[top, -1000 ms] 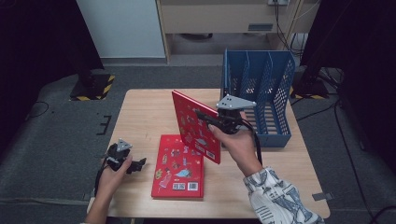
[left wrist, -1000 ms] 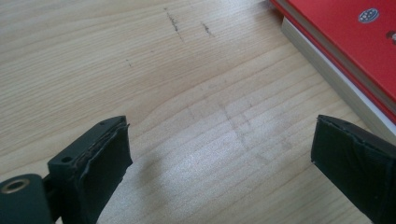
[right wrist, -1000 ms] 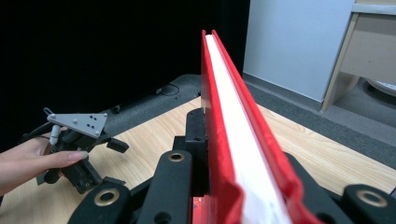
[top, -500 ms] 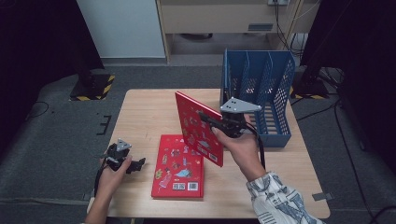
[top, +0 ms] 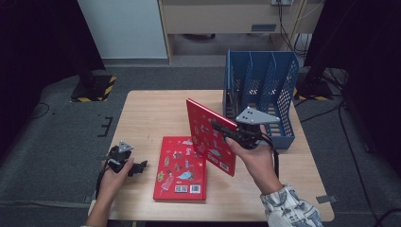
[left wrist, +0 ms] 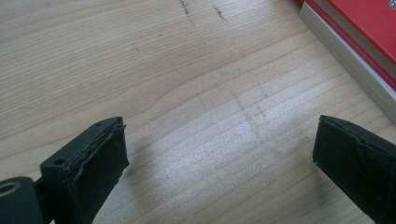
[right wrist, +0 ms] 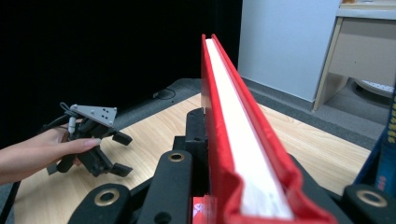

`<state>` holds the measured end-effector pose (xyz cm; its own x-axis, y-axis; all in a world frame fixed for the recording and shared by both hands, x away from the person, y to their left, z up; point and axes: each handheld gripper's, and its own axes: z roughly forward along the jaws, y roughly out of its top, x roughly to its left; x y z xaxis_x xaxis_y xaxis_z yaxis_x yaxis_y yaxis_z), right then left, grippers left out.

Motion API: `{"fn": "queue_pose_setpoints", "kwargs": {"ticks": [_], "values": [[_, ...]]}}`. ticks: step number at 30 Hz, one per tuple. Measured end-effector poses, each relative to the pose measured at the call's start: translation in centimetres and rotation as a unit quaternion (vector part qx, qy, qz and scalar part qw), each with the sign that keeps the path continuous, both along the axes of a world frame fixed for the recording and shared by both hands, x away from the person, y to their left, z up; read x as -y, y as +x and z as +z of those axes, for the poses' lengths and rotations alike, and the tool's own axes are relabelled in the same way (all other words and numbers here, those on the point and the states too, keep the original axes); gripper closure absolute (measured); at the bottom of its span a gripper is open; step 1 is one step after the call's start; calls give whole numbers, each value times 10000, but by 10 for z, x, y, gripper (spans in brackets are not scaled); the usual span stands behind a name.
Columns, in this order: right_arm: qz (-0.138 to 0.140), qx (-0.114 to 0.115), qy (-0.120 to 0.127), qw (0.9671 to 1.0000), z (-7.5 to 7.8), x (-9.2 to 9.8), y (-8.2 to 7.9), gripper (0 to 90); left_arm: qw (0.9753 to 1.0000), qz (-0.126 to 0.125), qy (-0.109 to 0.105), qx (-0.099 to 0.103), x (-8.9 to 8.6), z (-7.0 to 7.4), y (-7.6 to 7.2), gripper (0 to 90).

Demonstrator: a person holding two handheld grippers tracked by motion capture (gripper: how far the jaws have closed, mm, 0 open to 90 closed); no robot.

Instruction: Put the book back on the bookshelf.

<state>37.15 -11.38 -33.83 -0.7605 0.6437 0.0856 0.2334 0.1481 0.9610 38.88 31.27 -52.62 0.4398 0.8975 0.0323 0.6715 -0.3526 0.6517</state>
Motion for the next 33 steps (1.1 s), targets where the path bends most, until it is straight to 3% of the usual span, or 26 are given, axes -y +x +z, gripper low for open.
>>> {"fn": "queue_pose_setpoints", "kwargs": {"ticks": [3,8,33], "values": [[-32,-22,16,10000,-2,6,-2,792,10000,3,32,-65,0,-2,0,25],[-97,-69,28,9999,-8,17,-8,792,9999,56,-96,-118,-1,-4,1,19],[-461,-114,92,9988,-18,67,-35,792,9996,4,-233,155,-4,-9,-1,0]]}}
